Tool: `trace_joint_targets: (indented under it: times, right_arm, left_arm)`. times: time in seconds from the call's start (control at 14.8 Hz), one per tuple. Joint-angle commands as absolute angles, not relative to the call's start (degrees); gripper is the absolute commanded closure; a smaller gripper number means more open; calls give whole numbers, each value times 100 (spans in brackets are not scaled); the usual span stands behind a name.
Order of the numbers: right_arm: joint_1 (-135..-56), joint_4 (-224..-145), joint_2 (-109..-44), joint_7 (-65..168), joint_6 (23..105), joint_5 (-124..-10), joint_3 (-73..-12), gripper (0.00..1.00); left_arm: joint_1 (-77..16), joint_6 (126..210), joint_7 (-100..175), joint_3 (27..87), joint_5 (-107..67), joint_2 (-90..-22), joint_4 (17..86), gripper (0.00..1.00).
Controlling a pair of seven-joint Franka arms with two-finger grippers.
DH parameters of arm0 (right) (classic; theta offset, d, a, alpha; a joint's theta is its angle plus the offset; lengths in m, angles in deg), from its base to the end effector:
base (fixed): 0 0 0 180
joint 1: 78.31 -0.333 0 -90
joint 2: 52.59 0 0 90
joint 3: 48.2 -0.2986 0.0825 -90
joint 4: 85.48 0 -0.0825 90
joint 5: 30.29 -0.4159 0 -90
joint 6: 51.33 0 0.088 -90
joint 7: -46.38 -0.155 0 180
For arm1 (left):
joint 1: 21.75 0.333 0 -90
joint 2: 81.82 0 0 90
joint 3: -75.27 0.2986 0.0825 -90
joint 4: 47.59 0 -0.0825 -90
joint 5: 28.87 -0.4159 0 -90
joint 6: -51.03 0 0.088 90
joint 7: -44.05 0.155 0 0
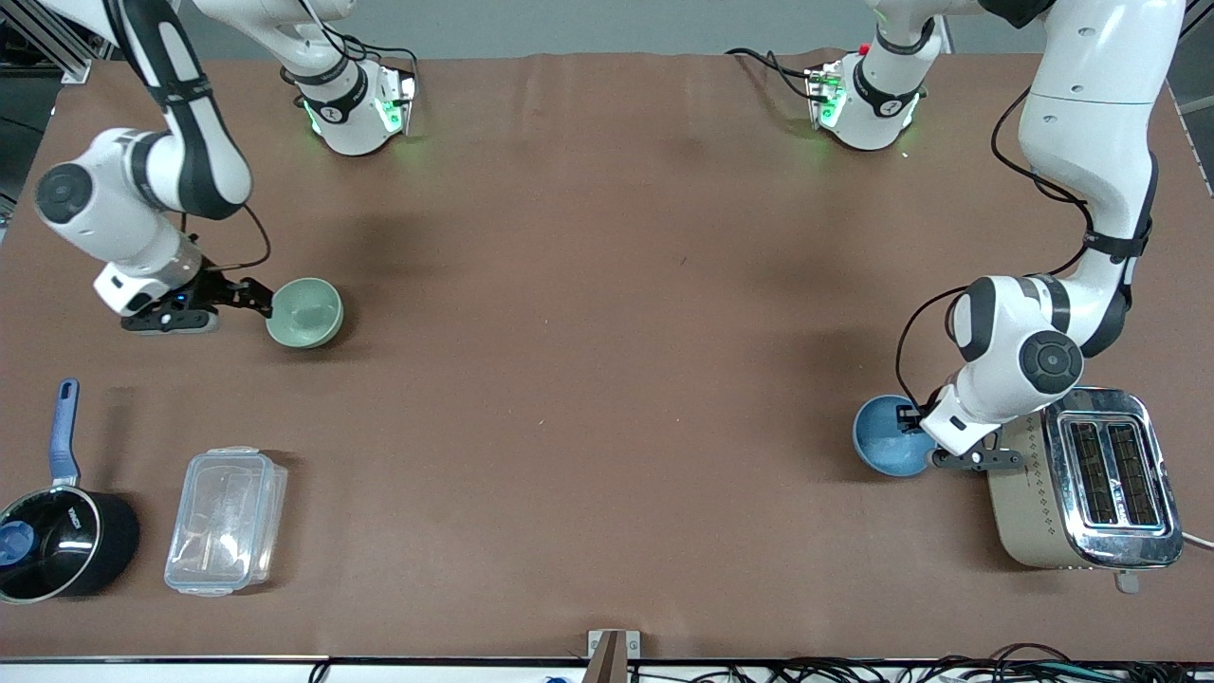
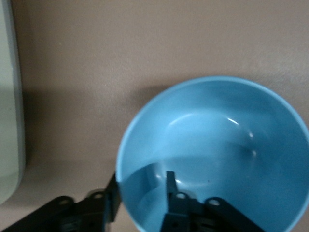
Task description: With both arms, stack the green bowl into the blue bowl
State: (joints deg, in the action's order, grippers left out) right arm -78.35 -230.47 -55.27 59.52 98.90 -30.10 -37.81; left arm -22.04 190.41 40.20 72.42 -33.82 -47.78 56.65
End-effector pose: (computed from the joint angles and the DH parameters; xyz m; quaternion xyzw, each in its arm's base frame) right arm 0.4754 -0.0881 0.1696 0.9994 0.0260 0.0212 0.0096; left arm 0.6642 -0.0336 0.1259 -0.9996 0.0219 -0.0111 0.0139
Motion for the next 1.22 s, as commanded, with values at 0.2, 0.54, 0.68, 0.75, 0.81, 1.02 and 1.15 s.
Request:
trace_joint_targets:
  times: [0.2,0.54,0.68,0.75,0.81,1.02,1.15]
  right_arm:
    - [-7866,-23357,-6278,6149,11196,-2968,-3782,14]
    - [-7857,-23428,-6428,6097,11398,-2977,-3800,86]
    - [-7857,-23410,-6411,6035,11364,-2986,-3800,100]
    - [-7866,-23401,-6385,6026,11338,-2986,-3809,100]
    - [-7875,-23349,-6315,6000,11172,-2986,-3809,100]
    - [-8006,-22737,-5955,5947,10095,-3003,-3870,100]
    - [-8007,-21947,-5910,5747,8805,-3056,-4054,100]
  left_arm:
    - [-2245,18964,3362,6572,-3440,-5061,5577,100]
    - [-2989,18964,586,5462,-3511,-5018,5340,100]
    - [-3813,18964,-240,5505,-3502,-4782,5052,99]
    - [-4131,18964,-610,5541,-3511,-4580,4824,99]
    - [-4343,18973,-892,5532,-3528,-4326,4586,99]
    - [-5056,19016,-1500,5637,-3546,-3780,4067,99]
    - [-5355,19043,-1545,5787,-3528,-3604,4013,96]
